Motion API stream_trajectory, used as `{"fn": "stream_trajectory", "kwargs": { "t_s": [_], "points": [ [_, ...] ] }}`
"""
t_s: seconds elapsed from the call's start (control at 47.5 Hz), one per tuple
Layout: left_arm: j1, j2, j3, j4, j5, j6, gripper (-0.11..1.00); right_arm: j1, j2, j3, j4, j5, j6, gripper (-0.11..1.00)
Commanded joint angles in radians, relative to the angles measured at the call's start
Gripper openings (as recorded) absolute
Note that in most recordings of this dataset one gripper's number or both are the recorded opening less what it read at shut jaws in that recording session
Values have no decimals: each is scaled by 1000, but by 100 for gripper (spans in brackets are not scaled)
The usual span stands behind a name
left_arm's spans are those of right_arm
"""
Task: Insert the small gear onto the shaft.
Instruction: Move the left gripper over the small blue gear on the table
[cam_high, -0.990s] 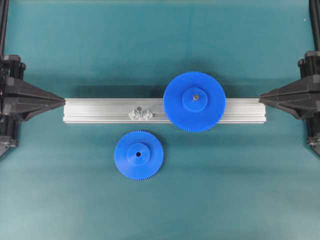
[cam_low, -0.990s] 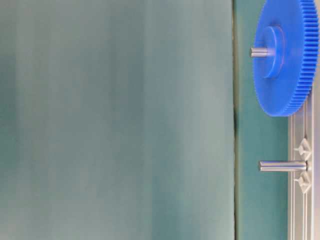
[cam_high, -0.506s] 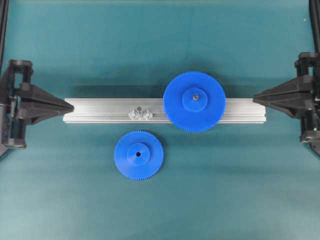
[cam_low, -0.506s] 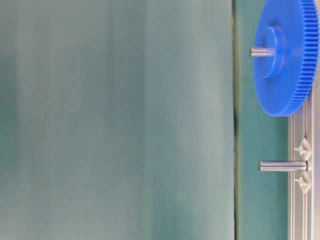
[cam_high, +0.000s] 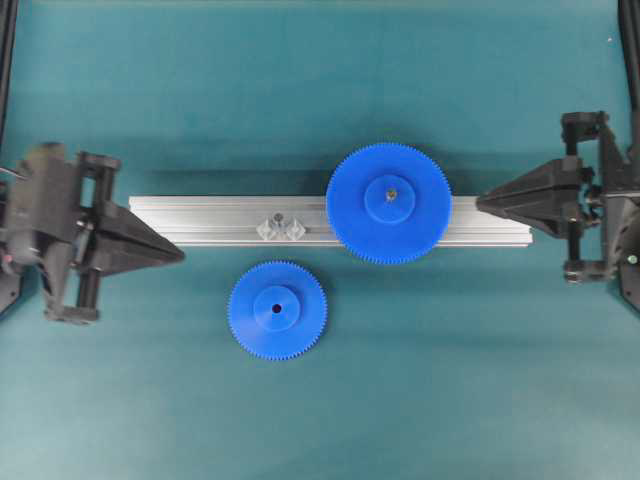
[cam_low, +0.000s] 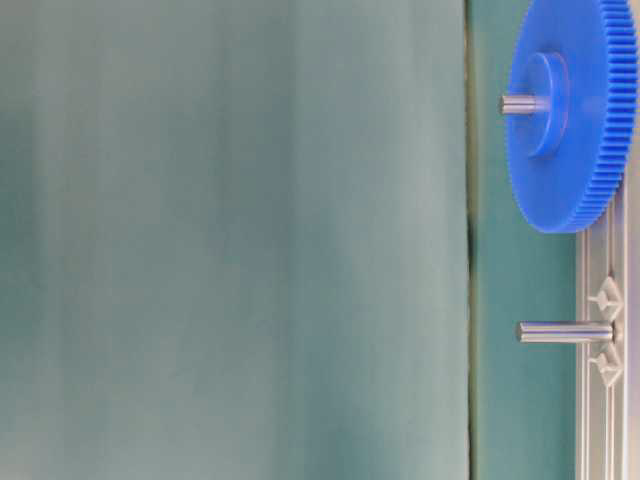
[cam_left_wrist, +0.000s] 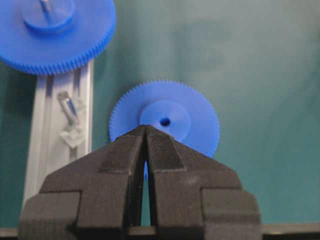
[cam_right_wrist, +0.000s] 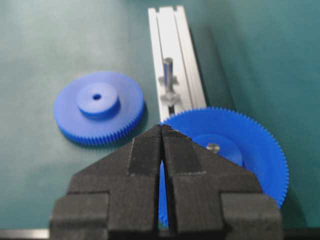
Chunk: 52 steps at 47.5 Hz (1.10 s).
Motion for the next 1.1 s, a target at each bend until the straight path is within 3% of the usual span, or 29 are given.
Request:
{"fn": "stream_trajectory", "kwargs": {
  "t_s": [0.0,0.527,0.78,1.075],
  "points": [
    [-9,49,-58,2,49,0,1,-9,25,-29,2,-5,9,4],
    [-21,267,-233,2,202,-8,1,-34,97,-63,2,97,8,4],
    [-21,387,-325,2,311,-127,1,-35,98,-57,2,97,9,4],
    [-38,483,-393,2,318,-135,1,-46,110,-49,2,104,9,4]
  ]
}}
